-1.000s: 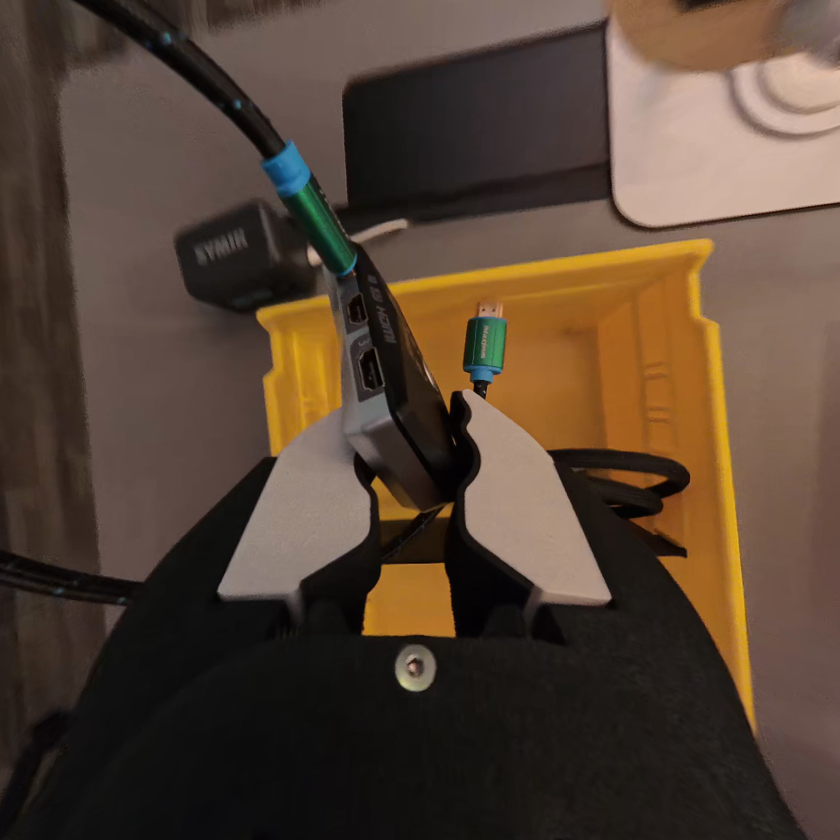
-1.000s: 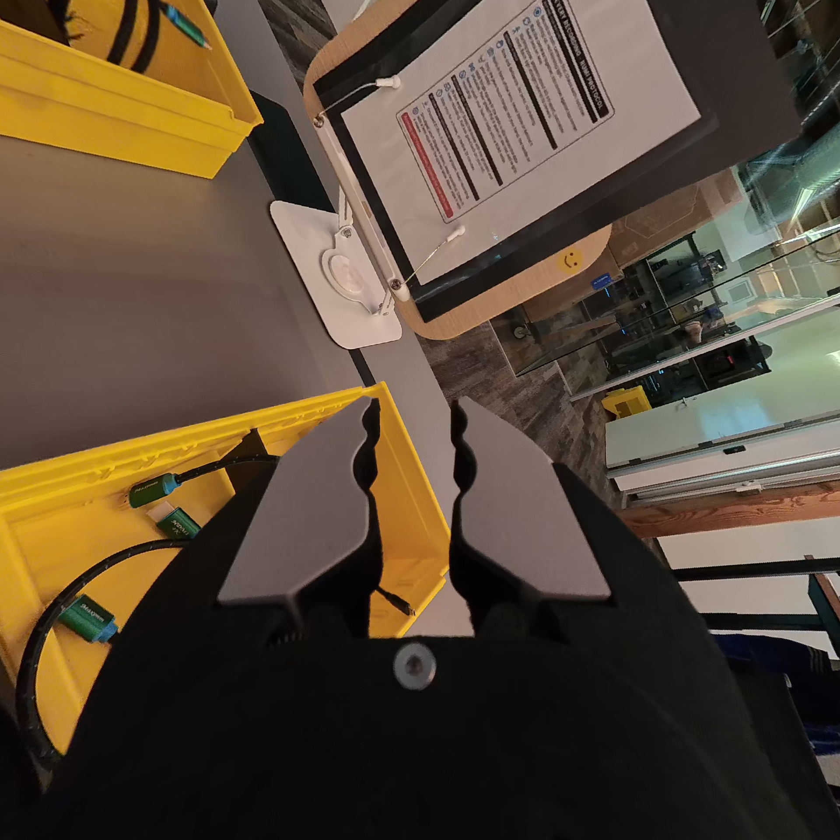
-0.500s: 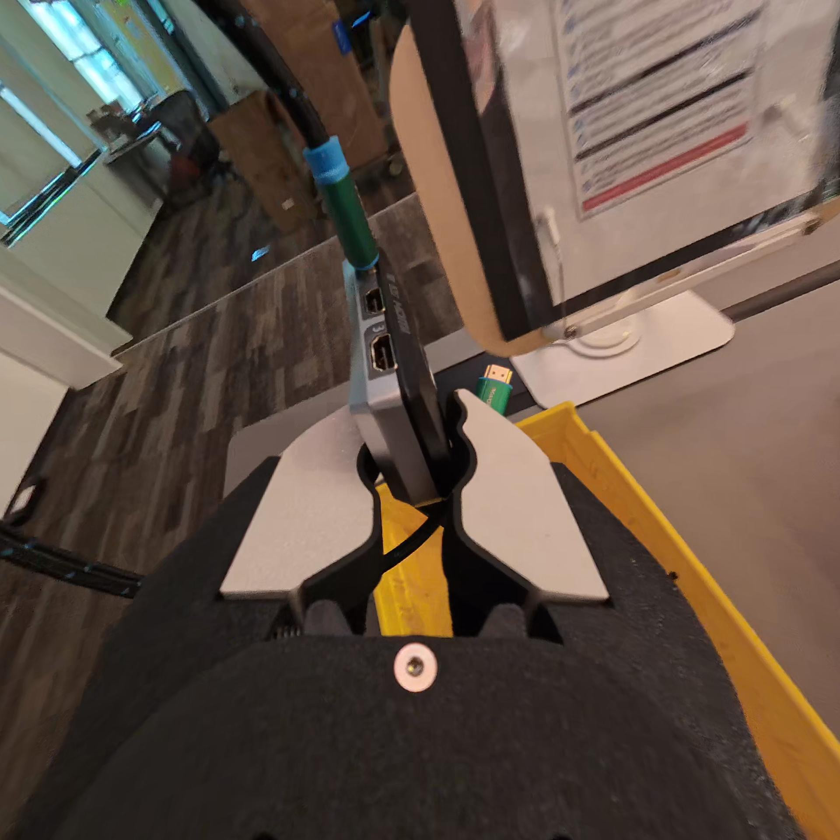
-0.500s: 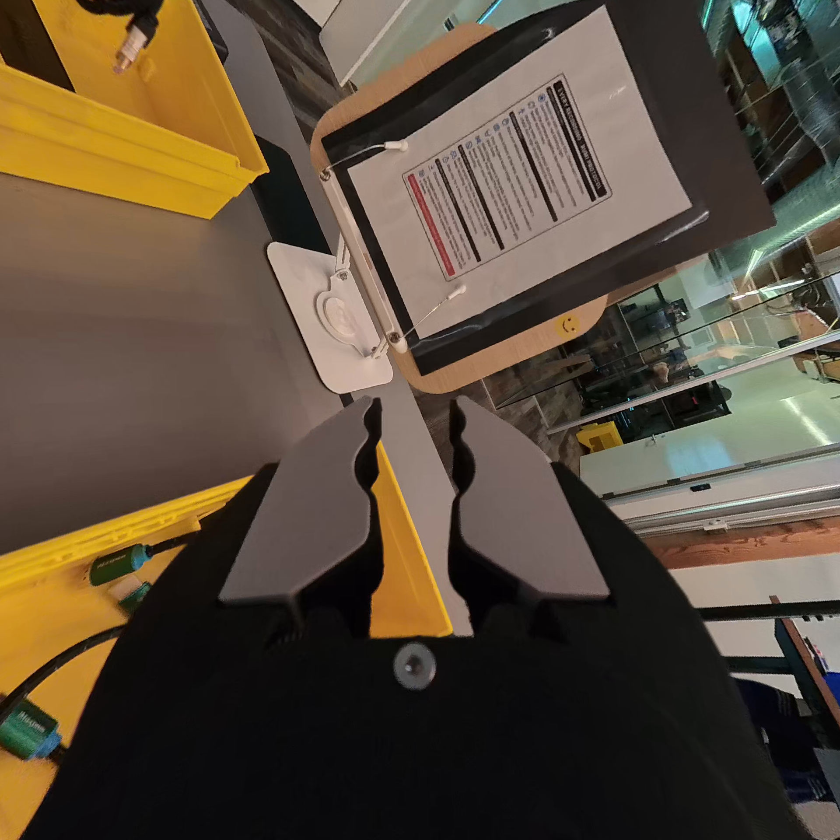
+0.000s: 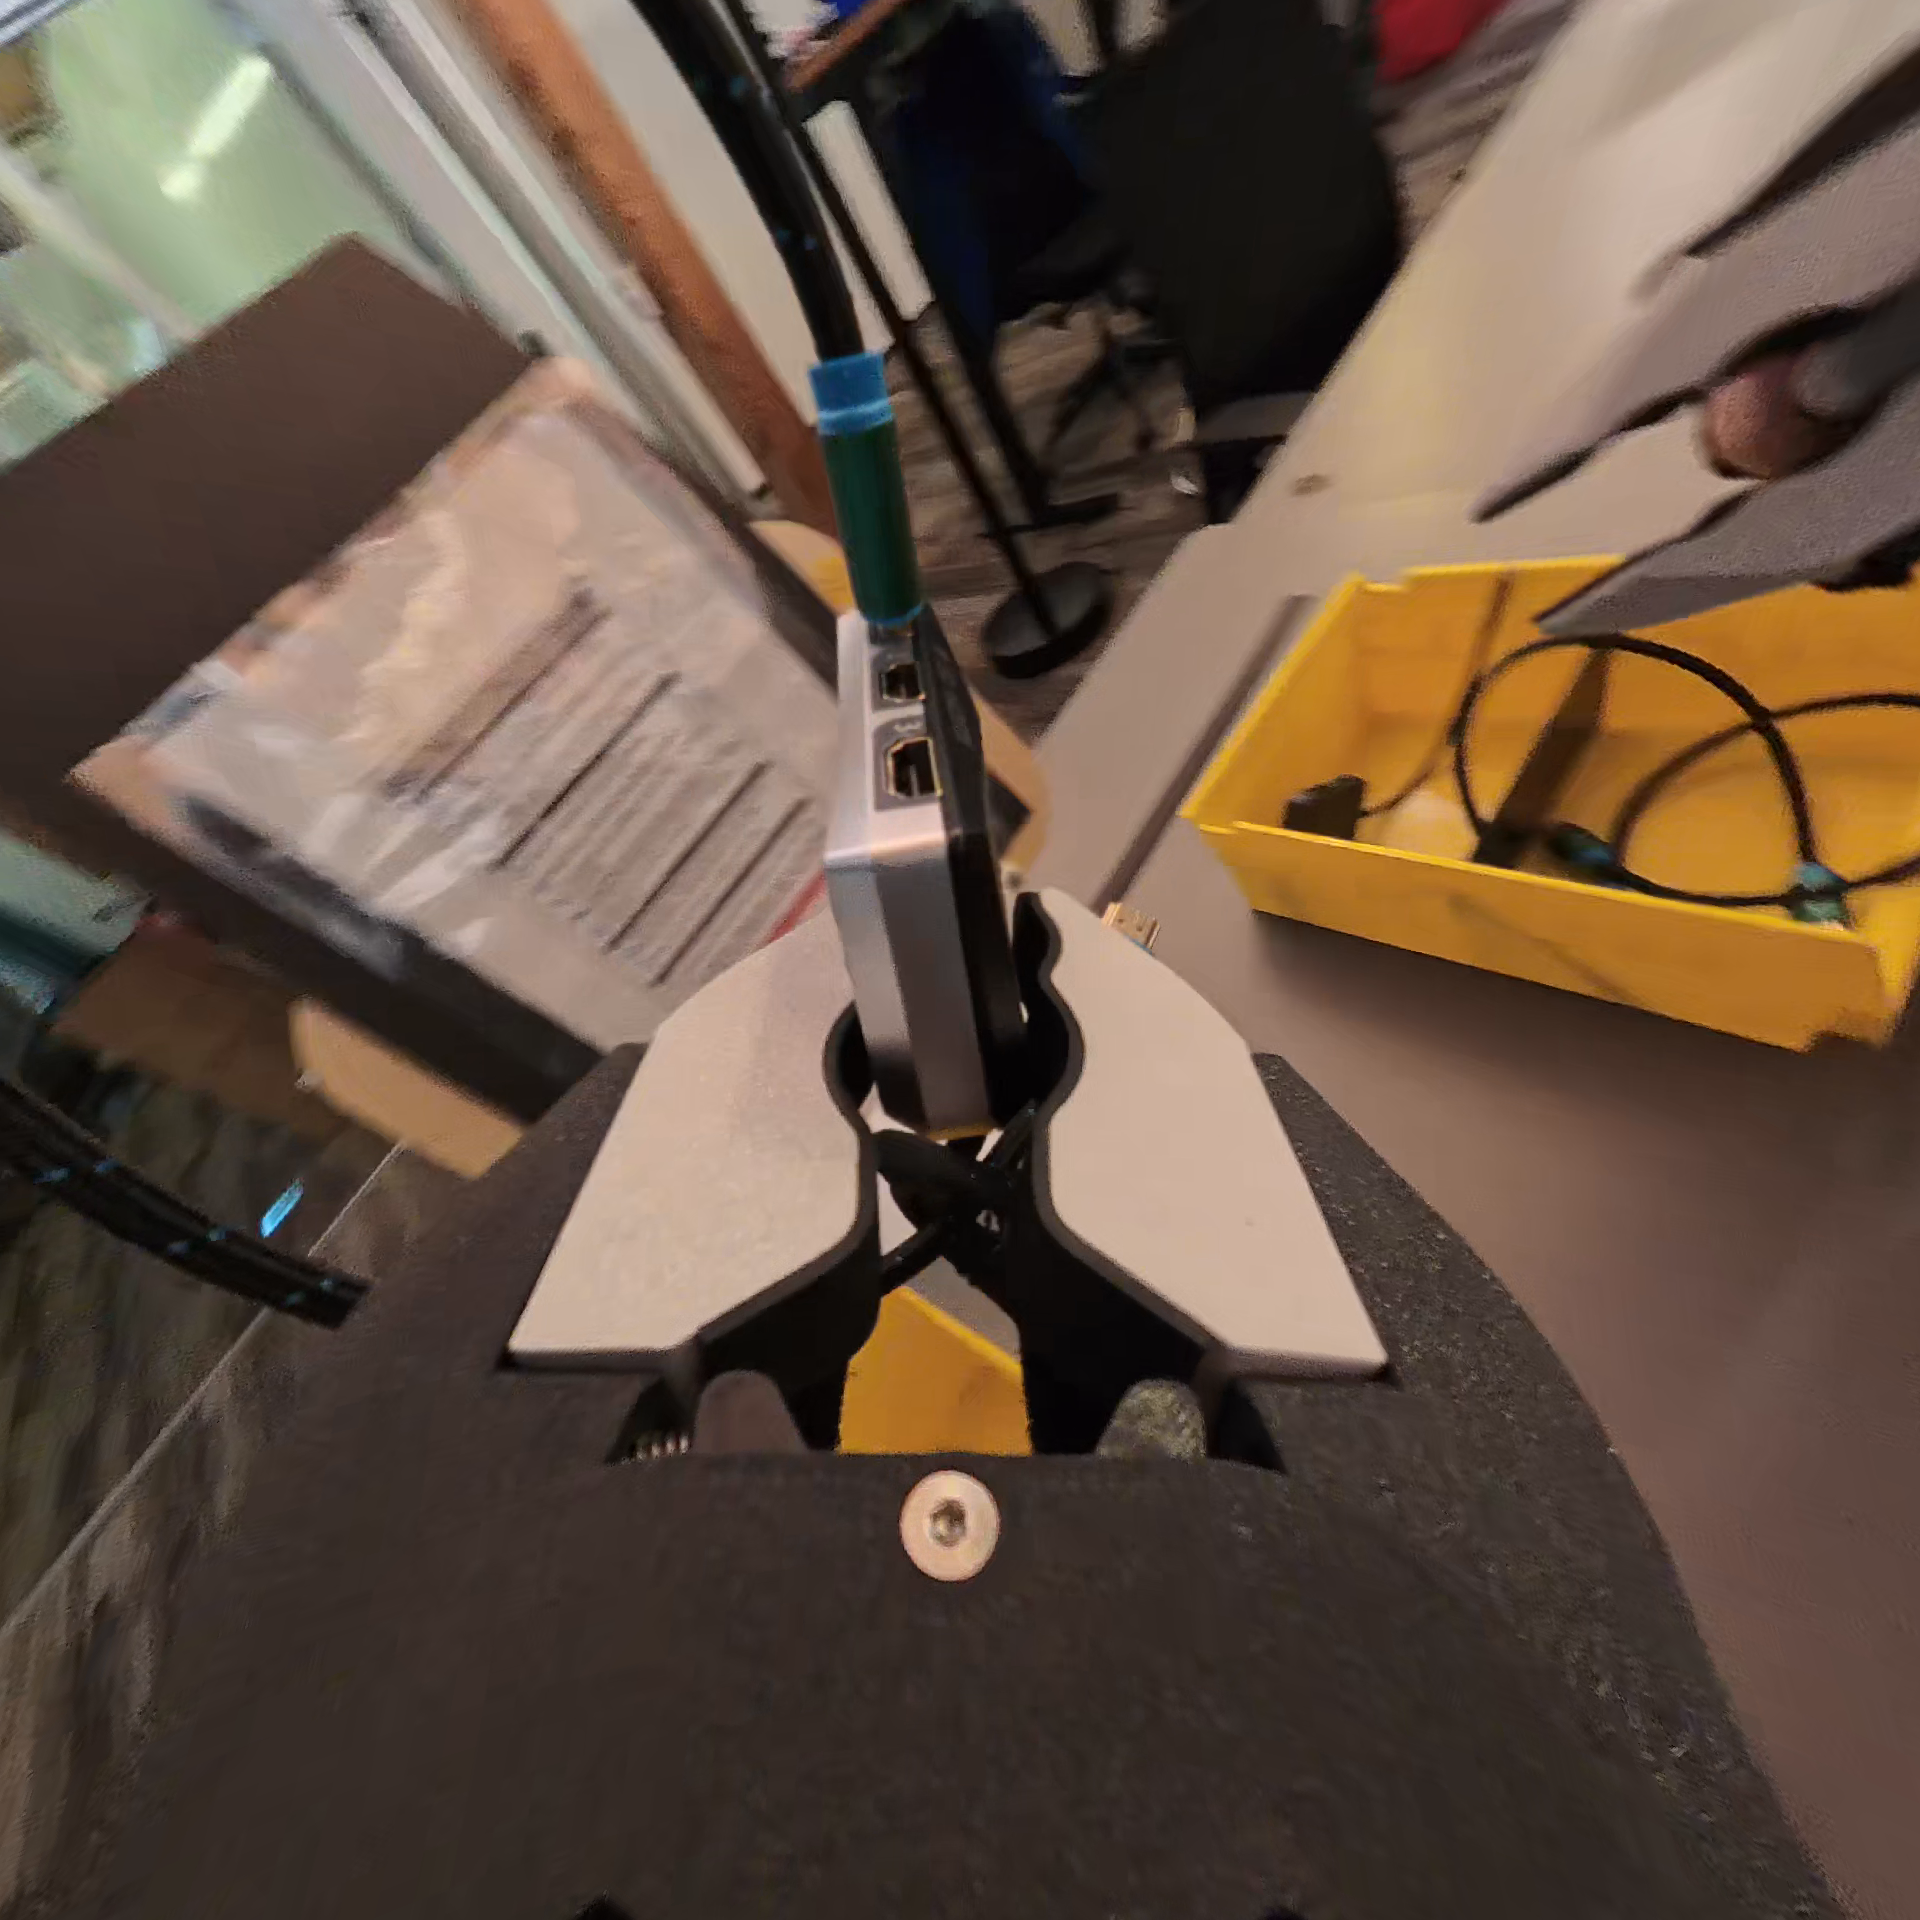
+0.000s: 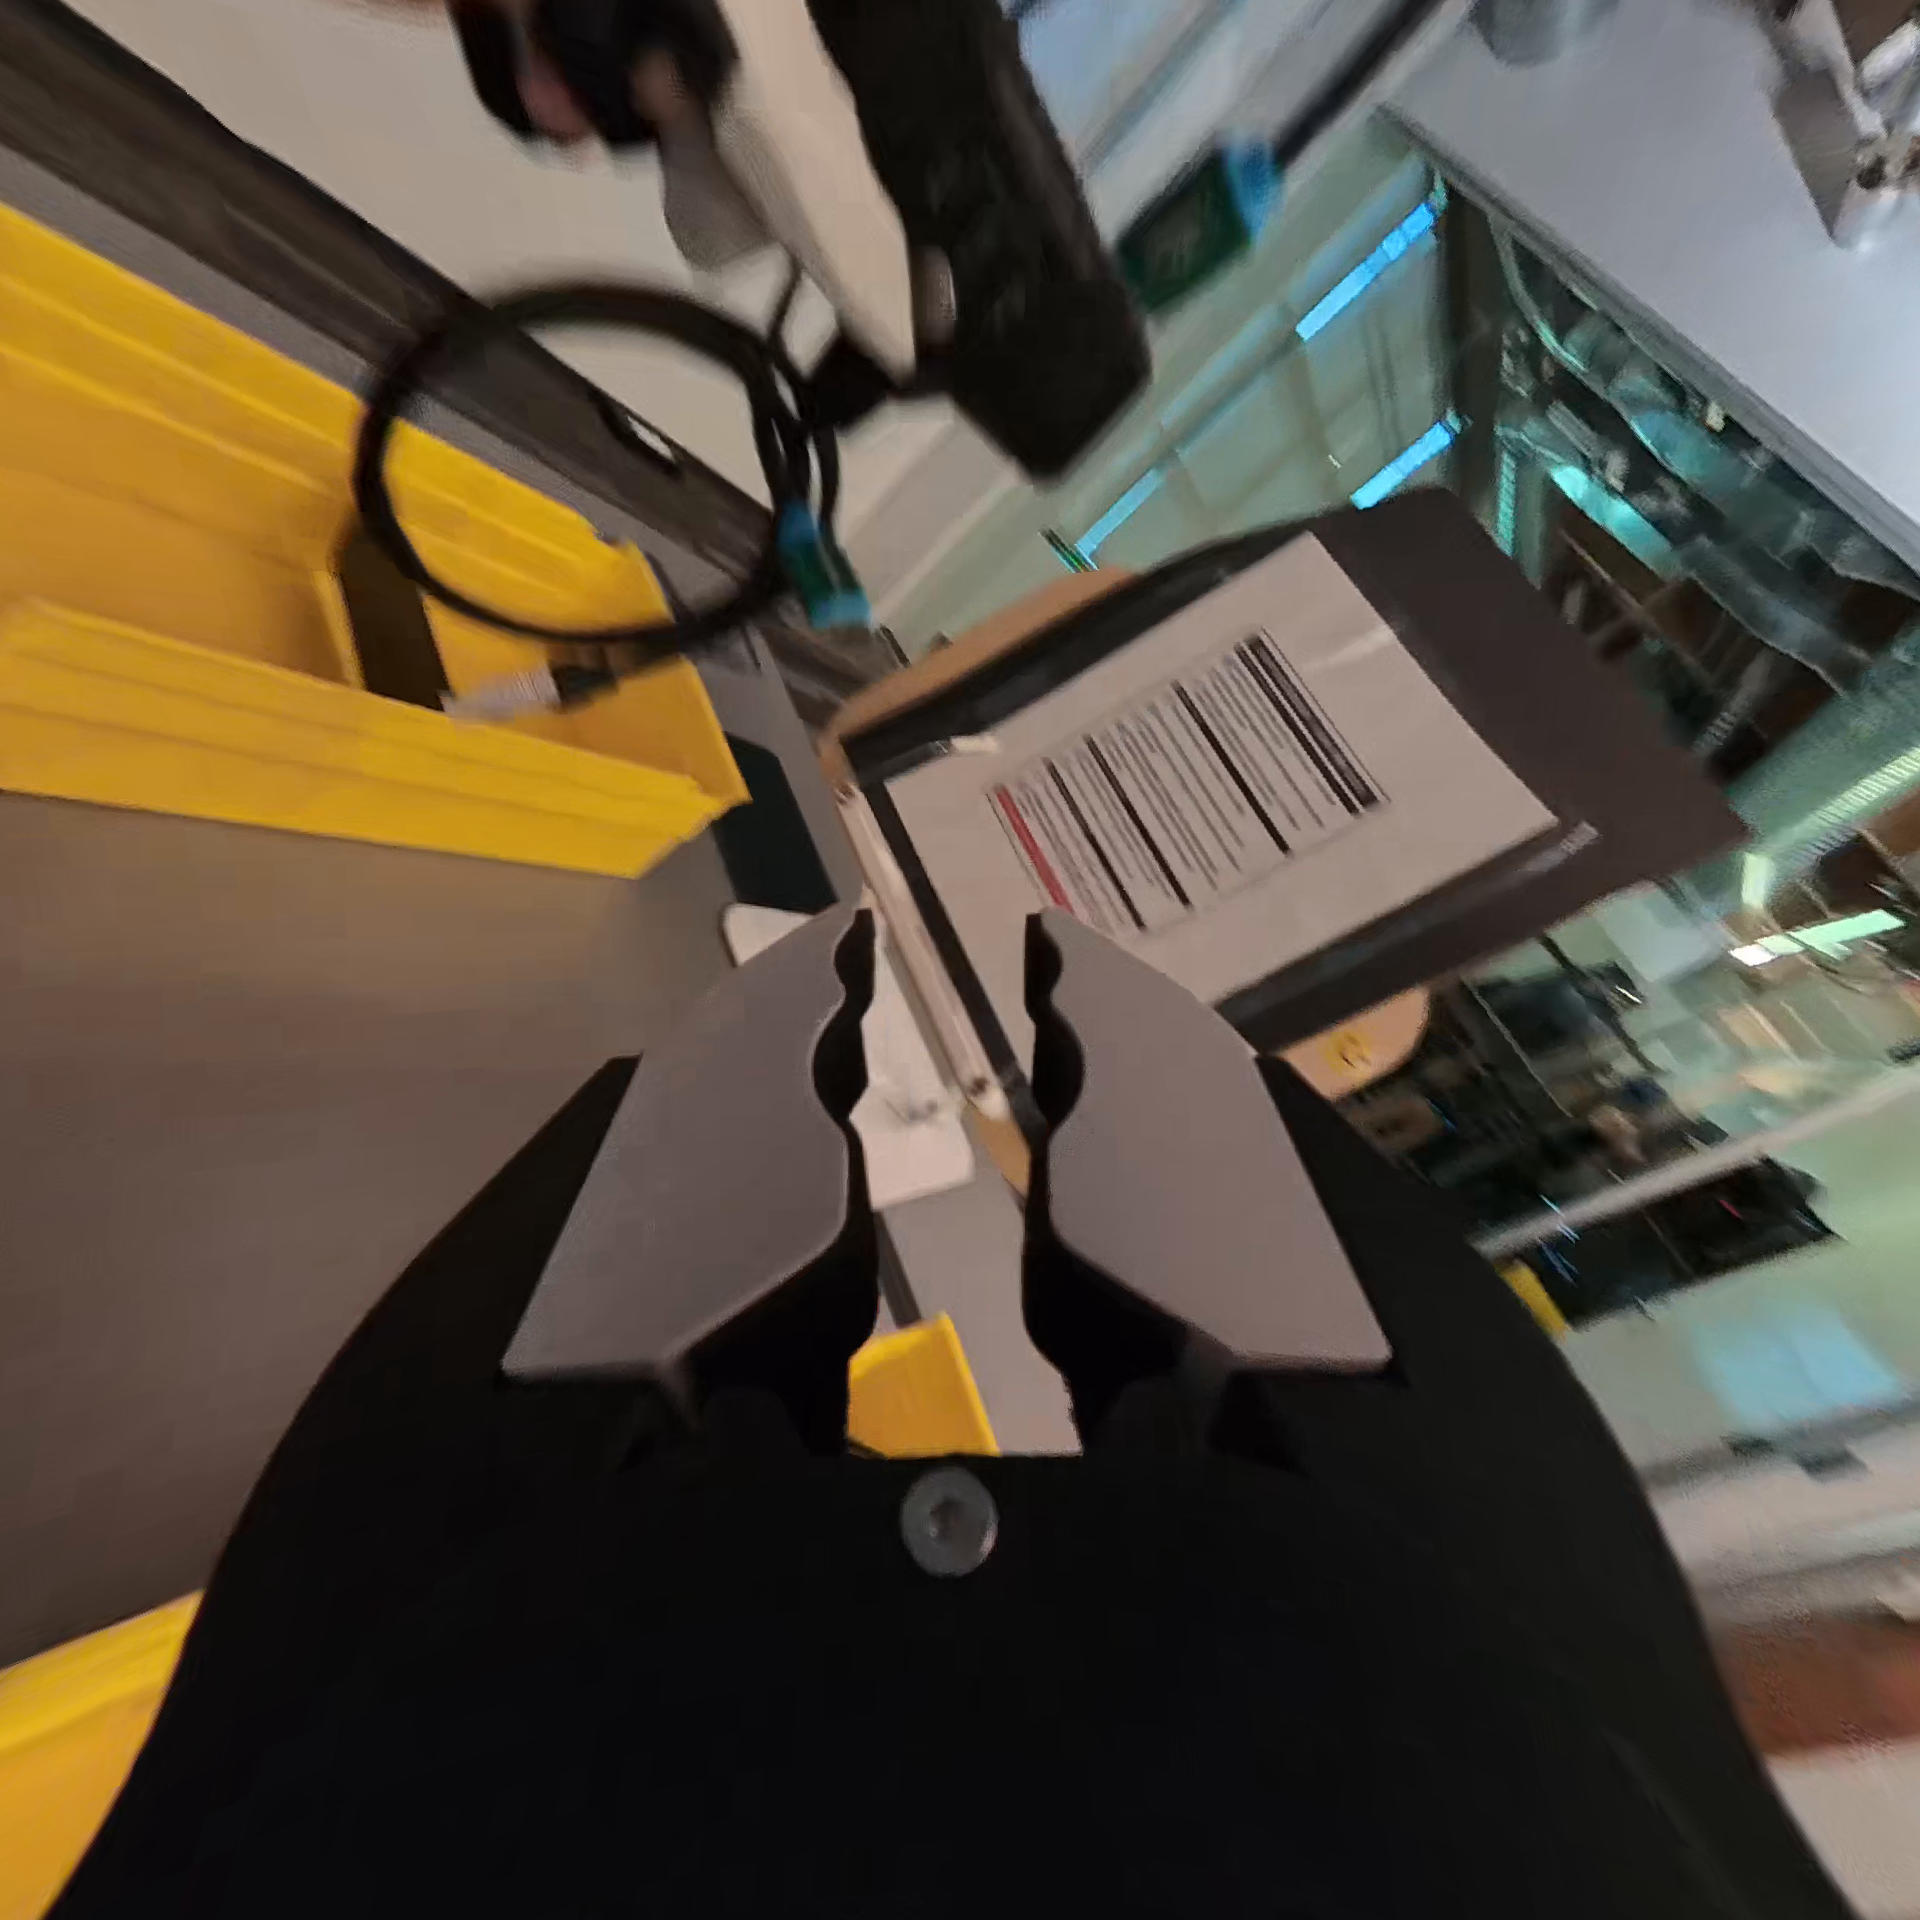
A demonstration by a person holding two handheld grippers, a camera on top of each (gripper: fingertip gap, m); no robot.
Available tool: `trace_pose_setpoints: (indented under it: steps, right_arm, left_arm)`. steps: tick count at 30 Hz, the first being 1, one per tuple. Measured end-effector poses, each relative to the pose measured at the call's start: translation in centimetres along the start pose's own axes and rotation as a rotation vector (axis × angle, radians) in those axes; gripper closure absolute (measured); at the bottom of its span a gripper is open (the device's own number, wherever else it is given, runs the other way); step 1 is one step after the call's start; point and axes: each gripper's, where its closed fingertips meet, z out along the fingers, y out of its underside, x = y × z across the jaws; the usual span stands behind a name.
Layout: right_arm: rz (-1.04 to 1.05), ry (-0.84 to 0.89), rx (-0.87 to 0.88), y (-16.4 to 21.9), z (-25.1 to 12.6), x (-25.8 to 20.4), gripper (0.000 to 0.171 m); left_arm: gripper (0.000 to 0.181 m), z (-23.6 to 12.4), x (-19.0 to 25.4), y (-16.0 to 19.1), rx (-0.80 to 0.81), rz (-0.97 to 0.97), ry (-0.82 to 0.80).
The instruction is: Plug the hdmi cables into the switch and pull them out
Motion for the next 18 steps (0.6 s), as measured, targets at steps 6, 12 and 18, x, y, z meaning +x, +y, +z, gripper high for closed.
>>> trace_pose_setpoints:
  steps: [6, 12, 18]
  right_arm:
    - [0.081, -0.125, 0.14, -0.4, 0.6, -1.6, 0.13]
    - [0.093, -0.33, 0.075, 2.3, 2.0, -5.1, 0.117]
    - [-0.058, -0.475, 0.0, 3.2, 3.5, -9.7, 0.143]
  left_arm:
    - [0.157, 4.5, 10.7, 2.6, 0.056, 0.103, 0.23]
    - [0.158, 6.4, 14.9, 4.5, 0.131, 0.167, 0.381]
    - [0.158, 6.1, 16.2, 7.1, 0.131, 0.198, 0.436]
